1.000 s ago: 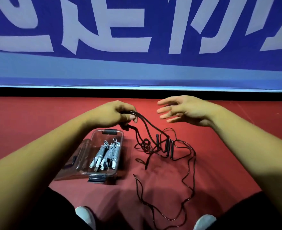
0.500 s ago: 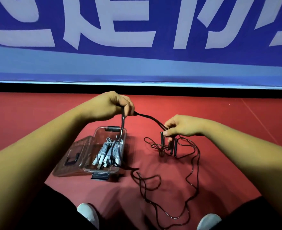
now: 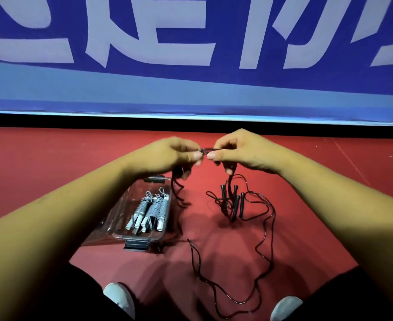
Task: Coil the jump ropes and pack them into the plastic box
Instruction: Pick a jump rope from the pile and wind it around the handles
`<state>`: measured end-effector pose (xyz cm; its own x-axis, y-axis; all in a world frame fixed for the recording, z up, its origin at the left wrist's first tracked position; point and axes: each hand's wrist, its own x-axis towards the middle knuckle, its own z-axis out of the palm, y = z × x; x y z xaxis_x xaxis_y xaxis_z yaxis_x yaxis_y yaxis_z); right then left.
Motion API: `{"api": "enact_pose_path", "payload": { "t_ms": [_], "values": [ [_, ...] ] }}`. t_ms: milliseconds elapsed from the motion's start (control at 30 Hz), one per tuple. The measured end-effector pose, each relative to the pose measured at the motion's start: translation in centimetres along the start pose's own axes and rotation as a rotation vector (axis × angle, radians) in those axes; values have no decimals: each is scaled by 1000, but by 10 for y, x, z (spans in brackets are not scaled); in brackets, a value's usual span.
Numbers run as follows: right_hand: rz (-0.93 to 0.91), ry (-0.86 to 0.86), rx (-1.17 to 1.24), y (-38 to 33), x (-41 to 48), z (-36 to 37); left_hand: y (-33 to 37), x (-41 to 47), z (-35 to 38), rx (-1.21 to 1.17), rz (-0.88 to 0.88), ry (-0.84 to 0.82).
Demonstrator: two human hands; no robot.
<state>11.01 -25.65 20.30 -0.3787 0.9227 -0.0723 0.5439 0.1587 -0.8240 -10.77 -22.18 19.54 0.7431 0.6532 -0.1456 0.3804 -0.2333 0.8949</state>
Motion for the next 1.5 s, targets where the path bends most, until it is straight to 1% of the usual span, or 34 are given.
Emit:
{"api": "enact_pose_path", "payload": {
  "t_ms": [100, 200, 233, 267, 300, 400, 433, 467, 533, 600, 633, 667, 700, 767, 833, 900, 933, 1000, 1067, 1100, 1133, 1200, 1233, 1267, 1300, 1333, 1400, 1433, 1467, 1500],
  "values": [
    [116, -9, 42, 28, -4, -10, -2, 0, -19, -222, 89, 233],
    [243, -72, 50, 58, -11, -10, -8, -2, -36, -374, 72, 475],
    [266, -88, 72, 65, -12, -9, -12, -3, -41, -375, 51, 538],
    [272, -93, 117, 69, -13, -7, -16, -5, -46, -320, 19, 571],
    [261, -84, 156, 69, -12, -5, -21, -4, -50, -197, -18, 582],
    [173, -32, 188, 50, -5, 3, -35, -3, -51, 307, -175, 535],
    [143, -32, 183, 40, -3, 6, -36, -2, -48, 401, -154, 490],
    [112, -40, 172, 30, -1, 9, -33, -1, -42, 415, -99, 415],
    [39, -50, 148, 13, 2, 15, -22, 1, -23, 358, -11, 194],
    [-9, -14, 204, 3, 5, 15, -14, 5, -3, 357, -6, 21],
    [-16, 10, 263, 0, 5, 13, -12, 7, 5, 340, -15, -20],
    [-24, 23, 316, -1, 5, 10, -7, 8, 10, 285, -3, -11],
    [-29, 26, 347, 0, 5, 5, -4, 9, 11, 193, 18, 31],
    [-13, 7, 318, 9, 3, -3, 3, 8, 2, -32, 63, 146],
    [71, -49, 252, 24, 0, -6, 4, 6, -9, -284, 104, 251],
    [186, -132, 216, 42, -2, -3, 1, 7, -16, -471, 117, 339],
    [234, -167, 222, 50, -3, 0, -1, 7, -18, -512, 104, 383],
    [285, -196, 288, 57, -4, 8, -5, 8, -20, -520, 66, 457],
    [279, -160, 368, 52, -1, 16, -11, 11, -25, -506, 9, 534],
    [260, -123, 406, 47, 2, 20, -14, 13, -27, -432, -31, 576],
    [234, -77, 450, 41, 4, 23, -20, 15, -30, -261, -94, 622],
    [181, 19, 572, 27, 8, 29, -32, 16, -33, 271, -278, 708],
    [167, 58, 657, 20, 9, 31, -36, 16, -32, 477, -303, 746],
    [163, 92, 759, 13, 9, 32, -37, 16, -28, 540, -253, 758],
    [163, 125, 869, 5, 10, 32, -35, 16, -23, 489, -178, 718],
    [162, 159, 977, -2, 11, 32, -31, 14, -14, 342, -101, 605],
    [168, 226, 1172, -14, 14, 28, -21, 10, 12, -41, -19, 263],
    [174, 249, 1254, -17, 16, 26, -20, 10, 27, -148, -8, 117],
    [180, 263, 1318, -20, 16, 24, -21, 11, 40, -200, 7, -2],
    [187, 272, 1362, -22, 16, 24, -22, 10, 51, -219, 1, -87]
  ]
}}
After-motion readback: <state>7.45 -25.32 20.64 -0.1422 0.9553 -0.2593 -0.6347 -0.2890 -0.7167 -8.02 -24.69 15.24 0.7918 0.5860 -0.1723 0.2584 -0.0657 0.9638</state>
